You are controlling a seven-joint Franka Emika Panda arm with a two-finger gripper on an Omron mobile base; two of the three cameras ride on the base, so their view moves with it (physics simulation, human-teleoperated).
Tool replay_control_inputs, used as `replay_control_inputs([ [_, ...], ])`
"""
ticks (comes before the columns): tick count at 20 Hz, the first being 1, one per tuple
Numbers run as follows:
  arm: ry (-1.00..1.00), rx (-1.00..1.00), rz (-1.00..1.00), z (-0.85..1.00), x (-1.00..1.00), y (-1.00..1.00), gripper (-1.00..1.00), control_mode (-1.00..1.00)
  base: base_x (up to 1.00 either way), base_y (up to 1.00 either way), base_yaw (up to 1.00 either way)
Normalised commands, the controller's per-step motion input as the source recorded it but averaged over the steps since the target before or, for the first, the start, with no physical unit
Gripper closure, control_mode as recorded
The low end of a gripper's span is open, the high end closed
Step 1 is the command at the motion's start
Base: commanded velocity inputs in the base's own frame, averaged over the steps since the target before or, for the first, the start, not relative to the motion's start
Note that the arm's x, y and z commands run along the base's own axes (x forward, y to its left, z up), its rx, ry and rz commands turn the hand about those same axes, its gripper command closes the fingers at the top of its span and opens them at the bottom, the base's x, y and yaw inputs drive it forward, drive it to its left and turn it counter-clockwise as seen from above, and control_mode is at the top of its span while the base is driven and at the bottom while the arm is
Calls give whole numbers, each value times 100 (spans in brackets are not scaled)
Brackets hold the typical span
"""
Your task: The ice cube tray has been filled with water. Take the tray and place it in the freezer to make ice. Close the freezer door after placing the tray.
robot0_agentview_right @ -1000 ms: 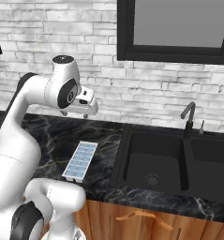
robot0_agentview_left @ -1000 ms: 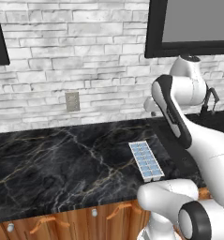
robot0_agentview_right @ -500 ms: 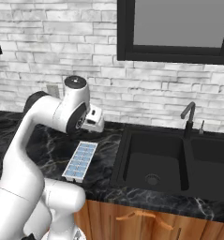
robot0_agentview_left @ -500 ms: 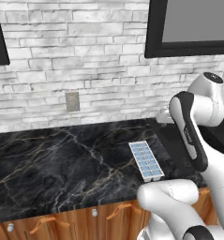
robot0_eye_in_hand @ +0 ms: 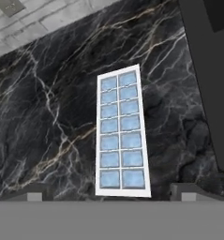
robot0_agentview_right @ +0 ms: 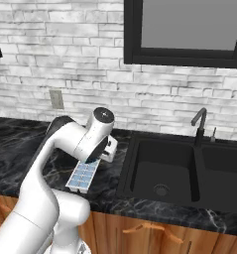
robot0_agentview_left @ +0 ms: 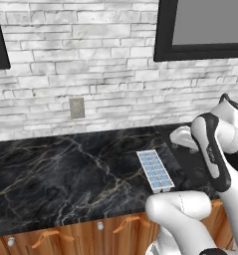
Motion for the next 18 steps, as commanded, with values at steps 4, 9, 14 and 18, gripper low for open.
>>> replay_control_inputs([
  [4,10,19,0,-59,0,0,-100,-100,0,0,0],
  [9,12,9,0,-56,0,1,-100,-100,0,0,0],
  [14,17,4,0,-58,0,1,-100,-100,0,0,0],
  [18,14,6,0,-53,0,1,-100,-100,0,0,0],
])
